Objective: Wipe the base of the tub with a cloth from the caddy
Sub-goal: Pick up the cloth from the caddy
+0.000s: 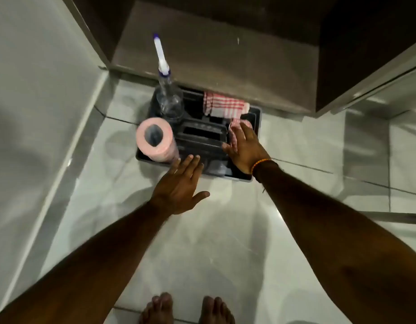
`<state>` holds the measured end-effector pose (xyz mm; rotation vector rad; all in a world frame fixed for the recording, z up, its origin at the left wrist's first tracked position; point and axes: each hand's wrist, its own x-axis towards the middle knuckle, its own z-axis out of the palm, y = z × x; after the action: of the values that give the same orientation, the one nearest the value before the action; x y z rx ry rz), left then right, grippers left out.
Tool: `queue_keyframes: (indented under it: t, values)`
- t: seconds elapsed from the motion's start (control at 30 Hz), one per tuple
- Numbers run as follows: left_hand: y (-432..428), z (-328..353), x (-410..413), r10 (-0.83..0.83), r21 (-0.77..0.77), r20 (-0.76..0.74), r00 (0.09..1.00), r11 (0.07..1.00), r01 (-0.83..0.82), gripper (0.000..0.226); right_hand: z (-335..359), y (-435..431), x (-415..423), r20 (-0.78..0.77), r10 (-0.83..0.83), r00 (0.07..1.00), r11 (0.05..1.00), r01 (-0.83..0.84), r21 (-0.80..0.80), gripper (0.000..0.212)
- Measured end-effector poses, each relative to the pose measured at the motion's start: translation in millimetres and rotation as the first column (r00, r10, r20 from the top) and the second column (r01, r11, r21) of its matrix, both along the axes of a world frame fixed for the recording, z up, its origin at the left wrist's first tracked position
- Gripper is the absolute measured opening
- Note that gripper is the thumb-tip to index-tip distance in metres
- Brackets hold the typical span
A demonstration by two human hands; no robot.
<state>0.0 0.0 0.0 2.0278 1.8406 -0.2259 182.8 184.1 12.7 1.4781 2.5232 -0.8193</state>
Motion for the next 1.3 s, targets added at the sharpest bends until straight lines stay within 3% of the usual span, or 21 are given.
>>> queue_keyframes:
  t: [0.17, 0.3, 0.4, 0.5, 0.6, 0.67, 0.8, 0.93, 1.0, 1.07, 1.17, 1.3]
  values:
    - [-12, -62, 2, -0.013, 0.064, -0.044, 0.999, 0.998, 0.016, 0.093, -58, 16, -3, 0.117, -0.012, 0.993, 1.000, 0.012, -0.002, 0.089]
    - [-16, -79, 2, 0.002, 0.138, -0.009, 1.000, 0.990, -0.001, 0.091, -83, 11, -2, 0.181, 0.029, 0.983, 0.991, -0.051, 0.121, 0.093]
    - [-16, -79, 3, 0.018, 0.126, 0.021, 1.000, 0.992, -0.021, 0.090, -84, 6, -2, 0.093, -0.028, 0.995, 0.993, 0.018, 0.114, 0.087]
    - [-15, -73, 1, 0.016, 0.079, 0.037, 0.999, 0.997, -0.019, 0.092, -67, 4, -2, -0.196, -0.196, 0.961, 0.979, 0.205, 0.023, 0.080]
    - [-23, -53, -1, 0.094, 0.052, 0.073, 0.993, 0.994, -0.098, 0.095, -45, 5, -5, -0.434, -0.517, 0.738, 0.855, 0.471, -0.218, 0.068]
    - [-36, -34, -1, 0.181, 0.026, 0.104, 0.978, 0.983, -0.184, 0.096, -29, 0, -10, -0.515, -0.673, 0.530, 0.737, 0.532, -0.416, 0.051]
    - [-82, 9, -12, 0.291, -0.005, 0.137, 0.947, 0.956, -0.293, 0.098, 26, -45, -29, -0.466, -0.857, 0.222, 0.514, 0.455, -0.728, 0.044]
    - [-150, 32, -33, 0.432, -0.024, 0.121, 0.893, 0.901, -0.433, 0.095, 52, -105, -35, -0.418, -0.901, 0.112, 0.432, 0.289, -0.854, 0.051]
    - [-188, 37, -43, 0.518, -0.041, 0.130, 0.845, 0.855, -0.518, 0.095, 61, -139, -42, -0.401, -0.906, 0.135, 0.423, 0.284, -0.860, 0.054]
    - [-230, 40, -52, 0.595, -0.074, 0.139, 0.791, 0.803, -0.591, 0.095, 70, -181, -53, -0.404, -0.887, 0.221, 0.456, 0.293, -0.840, 0.062]
    - [-287, 39, -58, 0.665, -0.094, 0.116, 0.737, 0.746, -0.659, 0.098, 63, -242, -71, -0.401, -0.819, 0.411, 0.525, 0.251, -0.813, 0.046]
    - [-353, 15, -66, 0.736, -0.149, 0.074, 0.673, 0.676, -0.722, 0.099, 31, -296, -124, -0.396, -0.635, 0.663, 0.636, 0.158, -0.756, 0.042]
